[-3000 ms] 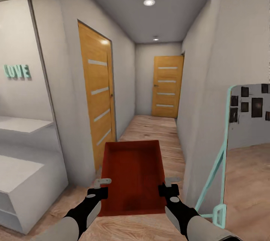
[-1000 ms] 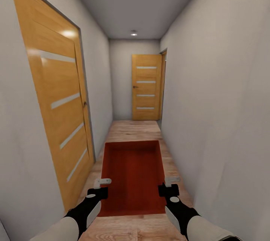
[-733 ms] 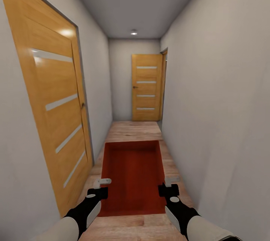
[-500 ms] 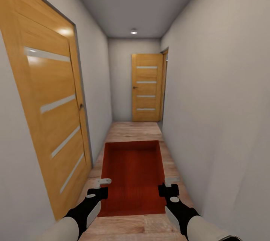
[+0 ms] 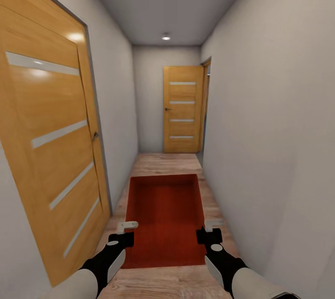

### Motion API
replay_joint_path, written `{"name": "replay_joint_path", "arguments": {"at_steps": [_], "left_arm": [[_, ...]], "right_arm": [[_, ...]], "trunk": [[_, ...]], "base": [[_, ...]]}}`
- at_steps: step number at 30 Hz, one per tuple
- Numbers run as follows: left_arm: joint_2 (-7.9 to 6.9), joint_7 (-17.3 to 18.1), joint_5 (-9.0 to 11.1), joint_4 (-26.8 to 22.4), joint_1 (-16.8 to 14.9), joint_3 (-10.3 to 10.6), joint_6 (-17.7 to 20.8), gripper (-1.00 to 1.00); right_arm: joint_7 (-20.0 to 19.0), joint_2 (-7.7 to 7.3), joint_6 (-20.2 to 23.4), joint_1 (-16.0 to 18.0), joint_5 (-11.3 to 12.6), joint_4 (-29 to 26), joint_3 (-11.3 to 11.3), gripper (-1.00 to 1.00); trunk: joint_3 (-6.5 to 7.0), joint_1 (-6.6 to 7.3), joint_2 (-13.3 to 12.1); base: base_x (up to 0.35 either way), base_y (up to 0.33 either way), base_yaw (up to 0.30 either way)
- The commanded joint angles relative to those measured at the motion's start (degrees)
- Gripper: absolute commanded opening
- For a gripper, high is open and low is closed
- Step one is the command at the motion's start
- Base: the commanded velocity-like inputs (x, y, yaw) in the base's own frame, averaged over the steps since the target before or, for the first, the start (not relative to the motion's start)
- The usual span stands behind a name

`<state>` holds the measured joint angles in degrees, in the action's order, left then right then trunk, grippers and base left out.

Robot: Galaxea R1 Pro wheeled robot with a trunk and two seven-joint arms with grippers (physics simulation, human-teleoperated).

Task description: Move the two storage containers from the living room to the garage. In the garage, place one container on the floor and stack the other container on top of it (either order is fine).

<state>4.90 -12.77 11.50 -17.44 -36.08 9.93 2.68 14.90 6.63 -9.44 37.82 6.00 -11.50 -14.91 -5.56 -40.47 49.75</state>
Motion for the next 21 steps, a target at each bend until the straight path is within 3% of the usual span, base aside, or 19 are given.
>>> {"name": "replay_joint_path", "arguments": {"at_steps": [1,21], "left_arm": [[-1.28,-2.4,-1.0,-0.4,0.0,-3.1,0.3,-1.0],[-1.29,-2.4,-1.0,-0.4,0.0,-3.1,0.3,-1.0]], "right_arm": [[1.2,-0.04,-0.4,0.1,5.2,0.2,2.4,-1.0],[1.2,-0.04,-0.4,0.1,5.2,0.2,2.5,-1.0]], "trunk": [[-0.09,-0.04,0.1],[-0.09,-0.04,0.1]], "base": [[0.322,0.0,0.0],[0.322,0.0,0.0]]}}
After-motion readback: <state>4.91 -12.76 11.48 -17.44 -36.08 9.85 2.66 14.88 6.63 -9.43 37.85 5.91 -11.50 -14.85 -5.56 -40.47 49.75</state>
